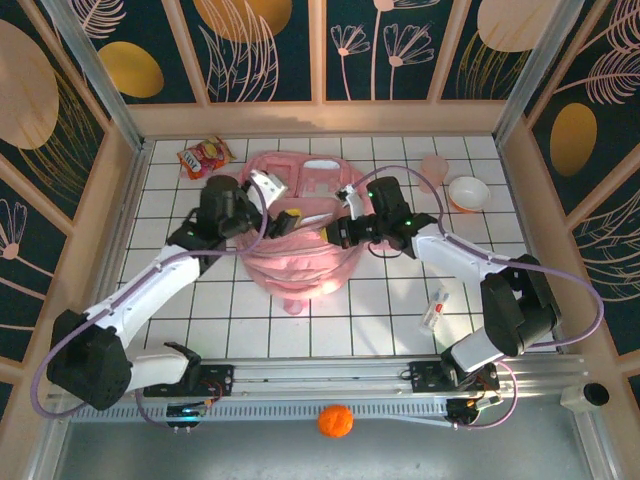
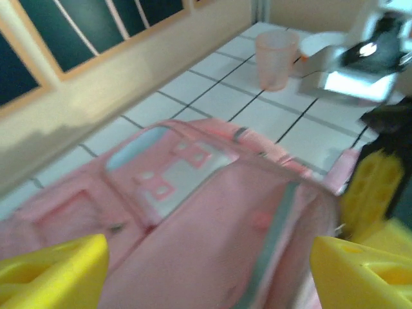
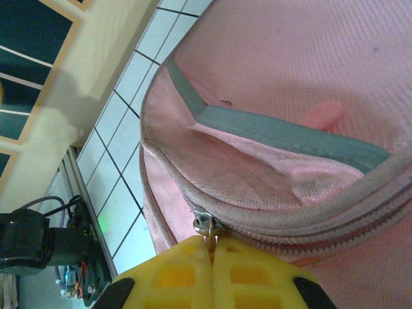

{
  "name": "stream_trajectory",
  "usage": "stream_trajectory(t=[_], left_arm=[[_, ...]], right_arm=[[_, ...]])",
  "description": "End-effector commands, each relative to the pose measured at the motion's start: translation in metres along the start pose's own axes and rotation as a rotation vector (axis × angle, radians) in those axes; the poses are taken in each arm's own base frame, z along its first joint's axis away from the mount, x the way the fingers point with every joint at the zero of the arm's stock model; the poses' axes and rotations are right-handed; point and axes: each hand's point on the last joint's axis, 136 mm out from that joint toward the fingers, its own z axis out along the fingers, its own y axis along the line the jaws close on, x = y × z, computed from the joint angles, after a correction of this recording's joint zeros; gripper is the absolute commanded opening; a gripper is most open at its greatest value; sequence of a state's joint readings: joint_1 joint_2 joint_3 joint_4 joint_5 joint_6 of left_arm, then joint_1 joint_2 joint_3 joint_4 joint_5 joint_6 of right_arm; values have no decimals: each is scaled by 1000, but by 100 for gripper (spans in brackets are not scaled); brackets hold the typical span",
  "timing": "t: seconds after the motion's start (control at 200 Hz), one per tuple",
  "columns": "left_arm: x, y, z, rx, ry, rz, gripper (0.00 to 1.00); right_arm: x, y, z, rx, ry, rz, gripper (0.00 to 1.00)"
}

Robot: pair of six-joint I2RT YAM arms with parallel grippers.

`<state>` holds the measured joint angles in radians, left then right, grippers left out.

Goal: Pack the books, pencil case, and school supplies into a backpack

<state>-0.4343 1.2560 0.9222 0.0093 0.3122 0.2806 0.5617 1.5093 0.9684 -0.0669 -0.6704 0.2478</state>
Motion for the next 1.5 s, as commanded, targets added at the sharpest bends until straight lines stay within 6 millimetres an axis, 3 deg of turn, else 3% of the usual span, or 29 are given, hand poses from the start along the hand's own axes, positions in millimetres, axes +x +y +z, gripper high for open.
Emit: stream_trajectory(t=[0.0, 0.23, 0.365, 0.445, 0.626, 0.716, 0.811, 0.941, 1.081, 1.226, 1.331, 1.426, 1.496], left_arm=[[45, -4, -10, 109, 178, 138, 83], [86, -29, -7, 287, 277, 320, 84], [109, -16, 1, 228, 348, 359, 84], [109, -9, 5, 182, 334, 361, 82], [116, -8, 15, 172, 318, 371, 55], [113, -13, 17, 204, 307, 342, 30], [92, -19, 17, 197, 248, 280, 0], [51, -44, 15, 178, 125, 216, 0], [9, -58, 14, 181, -28, 42, 0], [-8, -75, 25, 163, -37, 3, 0], [-16, -89, 34, 199, -55, -43, 0], [-4, -80, 32, 144, -15, -6, 37], [17, -68, 24, 92, 41, 78, 56]], right_arm=[[-8, 9, -7, -20, -1, -54, 0], [-12, 13, -6, -40, 2, -60, 0], [-11, 12, -5, -39, 7, -56, 0], [-12, 13, -6, -41, 4, -58, 0], [-15, 15, -8, -41, -1, -64, 0], [-17, 16, -9, -40, -6, -65, 0], [-22, 15, -10, -24, -22, -56, 0], [-25, 34, -2, -35, -26, -78, 0], [-25, 58, 7, -58, -28, -100, 0], [-18, 70, 16, -69, -17, -100, 0], [-12, 63, 16, -43, -5, -90, 0], [-12, 45, 7, -4, -23, -51, 0], [-14, 32, -2, 3, -40, -23, 0]])
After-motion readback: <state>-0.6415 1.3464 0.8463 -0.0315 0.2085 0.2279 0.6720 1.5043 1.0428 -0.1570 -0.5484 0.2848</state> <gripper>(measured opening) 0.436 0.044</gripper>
